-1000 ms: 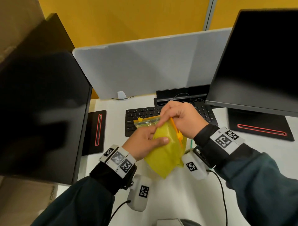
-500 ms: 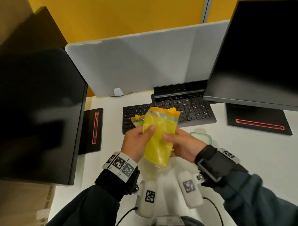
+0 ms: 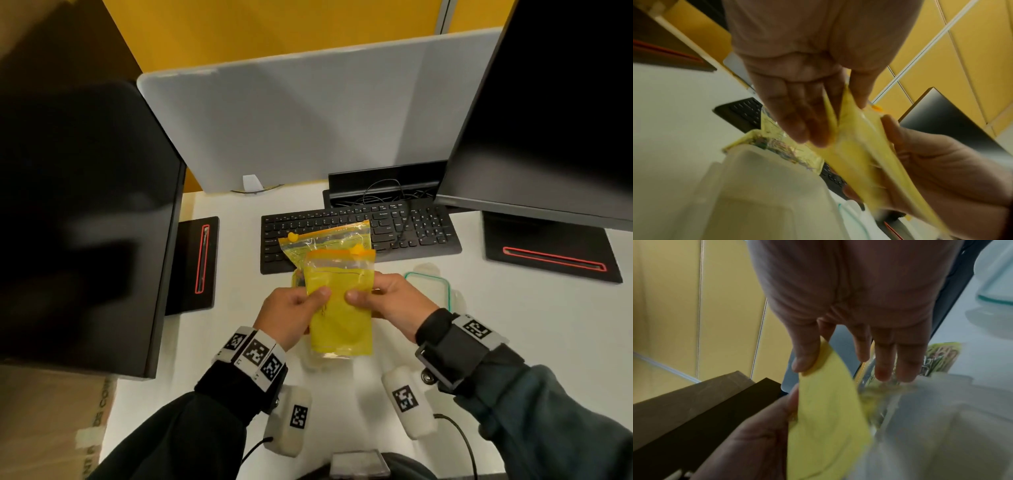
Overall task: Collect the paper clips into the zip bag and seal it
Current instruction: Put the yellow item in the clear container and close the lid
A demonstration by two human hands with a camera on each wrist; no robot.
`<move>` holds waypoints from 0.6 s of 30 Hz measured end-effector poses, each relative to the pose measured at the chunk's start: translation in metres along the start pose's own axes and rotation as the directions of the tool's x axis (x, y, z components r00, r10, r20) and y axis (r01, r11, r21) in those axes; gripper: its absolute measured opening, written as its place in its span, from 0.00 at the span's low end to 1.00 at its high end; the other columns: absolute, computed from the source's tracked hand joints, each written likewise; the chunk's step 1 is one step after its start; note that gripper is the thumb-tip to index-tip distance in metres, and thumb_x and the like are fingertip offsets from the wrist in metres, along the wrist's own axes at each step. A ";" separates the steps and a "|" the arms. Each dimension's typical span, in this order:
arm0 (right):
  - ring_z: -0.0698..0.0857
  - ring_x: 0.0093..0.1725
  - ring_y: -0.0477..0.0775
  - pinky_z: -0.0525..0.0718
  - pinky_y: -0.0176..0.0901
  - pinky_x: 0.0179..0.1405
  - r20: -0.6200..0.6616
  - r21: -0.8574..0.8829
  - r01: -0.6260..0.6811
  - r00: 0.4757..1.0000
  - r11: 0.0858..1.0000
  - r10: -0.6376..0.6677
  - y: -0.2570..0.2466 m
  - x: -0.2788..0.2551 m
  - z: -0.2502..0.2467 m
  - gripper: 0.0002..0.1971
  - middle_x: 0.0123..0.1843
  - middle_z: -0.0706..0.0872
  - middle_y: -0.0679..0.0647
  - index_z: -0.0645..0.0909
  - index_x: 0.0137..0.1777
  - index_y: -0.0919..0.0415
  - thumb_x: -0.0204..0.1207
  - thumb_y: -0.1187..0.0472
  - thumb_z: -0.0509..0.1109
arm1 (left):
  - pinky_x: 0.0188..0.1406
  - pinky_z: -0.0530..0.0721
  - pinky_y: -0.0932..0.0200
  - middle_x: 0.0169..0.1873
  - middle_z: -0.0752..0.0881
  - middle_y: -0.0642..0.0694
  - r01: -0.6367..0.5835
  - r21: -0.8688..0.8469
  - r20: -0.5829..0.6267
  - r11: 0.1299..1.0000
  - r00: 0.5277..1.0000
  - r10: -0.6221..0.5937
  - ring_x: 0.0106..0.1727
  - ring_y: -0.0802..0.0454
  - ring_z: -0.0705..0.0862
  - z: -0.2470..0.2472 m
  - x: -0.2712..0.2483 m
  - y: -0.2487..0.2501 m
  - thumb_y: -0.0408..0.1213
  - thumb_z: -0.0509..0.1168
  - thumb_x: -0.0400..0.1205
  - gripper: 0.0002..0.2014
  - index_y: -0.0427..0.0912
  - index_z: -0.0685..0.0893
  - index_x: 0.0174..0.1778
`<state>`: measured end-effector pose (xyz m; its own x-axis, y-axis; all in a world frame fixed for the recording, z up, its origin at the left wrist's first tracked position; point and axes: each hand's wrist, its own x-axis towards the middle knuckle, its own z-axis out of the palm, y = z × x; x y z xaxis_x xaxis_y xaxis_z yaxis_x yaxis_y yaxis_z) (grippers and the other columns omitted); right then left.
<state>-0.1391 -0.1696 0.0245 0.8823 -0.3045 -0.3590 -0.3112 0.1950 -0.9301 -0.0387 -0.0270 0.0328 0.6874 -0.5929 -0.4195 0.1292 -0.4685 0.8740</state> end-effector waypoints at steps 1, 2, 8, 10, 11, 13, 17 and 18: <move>0.85 0.59 0.57 0.82 0.52 0.65 0.025 -0.026 0.018 1.000 0.999 -0.017 0.001 -0.001 0.001 0.11 0.62 0.84 0.59 0.85 0.53 0.56 0.74 0.69 0.70 | 0.55 0.86 0.39 0.52 0.88 0.38 -0.018 -0.017 -0.011 1.000 1.000 0.017 0.53 0.43 0.87 -0.002 0.001 0.001 0.46 0.68 0.76 0.07 0.52 0.86 0.47; 0.85 0.57 0.52 0.84 0.46 0.63 0.058 -0.052 0.037 0.998 0.998 -0.034 0.000 -0.003 0.003 0.13 0.61 0.85 0.55 0.85 0.52 0.53 0.73 0.70 0.70 | 0.57 0.85 0.38 0.58 0.85 0.41 -0.044 -0.045 -0.015 0.998 0.999 0.044 0.59 0.46 0.84 -0.003 0.002 0.002 0.46 0.70 0.75 0.14 0.58 0.82 0.56; 0.67 0.75 0.47 0.67 0.47 0.76 0.068 -0.123 0.044 0.997 0.991 -0.036 0.000 0.000 0.011 0.20 0.76 0.71 0.49 0.82 0.60 0.48 0.72 0.70 0.71 | 0.53 0.87 0.50 0.58 0.85 0.43 -0.174 -0.105 0.161 0.979 0.969 0.190 0.58 0.47 0.84 -0.006 0.006 0.008 0.43 0.67 0.77 0.15 0.54 0.78 0.59; 0.73 0.70 0.49 0.68 0.49 0.72 0.019 -0.081 -0.007 1.000 0.997 0.009 0.001 0.002 0.010 0.16 0.70 0.78 0.51 0.85 0.56 0.52 0.72 0.71 0.71 | 0.38 0.88 0.59 0.45 0.86 0.45 -0.164 -0.115 0.175 0.980 0.968 0.182 0.43 0.53 0.87 -0.006 0.003 0.011 0.37 0.62 0.80 0.05 0.48 0.81 0.50; 0.82 0.60 0.50 0.75 0.49 0.66 0.011 -0.005 -0.052 0.999 0.999 0.052 0.001 0.002 0.008 0.14 0.60 0.86 0.52 0.87 0.51 0.54 0.72 0.71 0.71 | 0.35 0.88 0.61 0.42 0.86 0.47 -0.167 -0.118 0.184 0.979 0.965 0.187 0.38 0.56 0.88 -0.006 0.003 0.011 0.36 0.61 0.81 0.05 0.48 0.81 0.48; 0.89 0.44 0.53 0.85 0.49 0.53 0.045 0.149 -0.122 0.992 0.981 0.117 0.004 0.002 0.002 0.10 0.43 0.92 0.53 0.89 0.44 0.58 0.69 0.72 0.73 | 0.32 0.88 0.63 0.40 0.87 0.48 -0.163 -0.134 0.206 0.978 0.960 0.188 0.35 0.60 0.88 -0.008 0.003 0.013 0.36 0.59 0.82 0.06 0.49 0.81 0.48; 0.88 0.42 0.62 0.87 0.57 0.49 -0.012 0.212 -0.076 0.997 0.974 0.080 0.009 0.005 -0.001 0.18 0.40 0.91 0.58 0.82 0.46 0.63 0.57 0.77 0.77 | 0.39 0.89 0.56 0.45 0.86 0.47 -0.173 -0.146 0.176 0.974 0.964 0.198 0.44 0.52 0.87 -0.011 0.005 0.017 0.35 0.60 0.81 0.09 0.49 0.79 0.55; 0.88 0.42 0.63 0.86 0.60 0.49 -0.062 0.223 -0.055 0.996 0.973 0.070 0.008 0.006 -0.001 0.20 0.40 0.91 0.59 0.79 0.48 0.61 0.60 0.80 0.76 | 0.41 0.89 0.54 0.48 0.86 0.48 -0.163 -0.172 0.165 0.972 0.968 0.191 0.47 0.51 0.87 -0.011 0.007 0.016 0.33 0.62 0.80 0.14 0.50 0.76 0.61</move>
<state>-0.1361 -0.1705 0.0151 0.8347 -0.3469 -0.4277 -0.2728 0.4142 -0.8684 -0.0238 -0.0311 0.0462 0.5721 -0.7712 -0.2793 0.1369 -0.2459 0.9596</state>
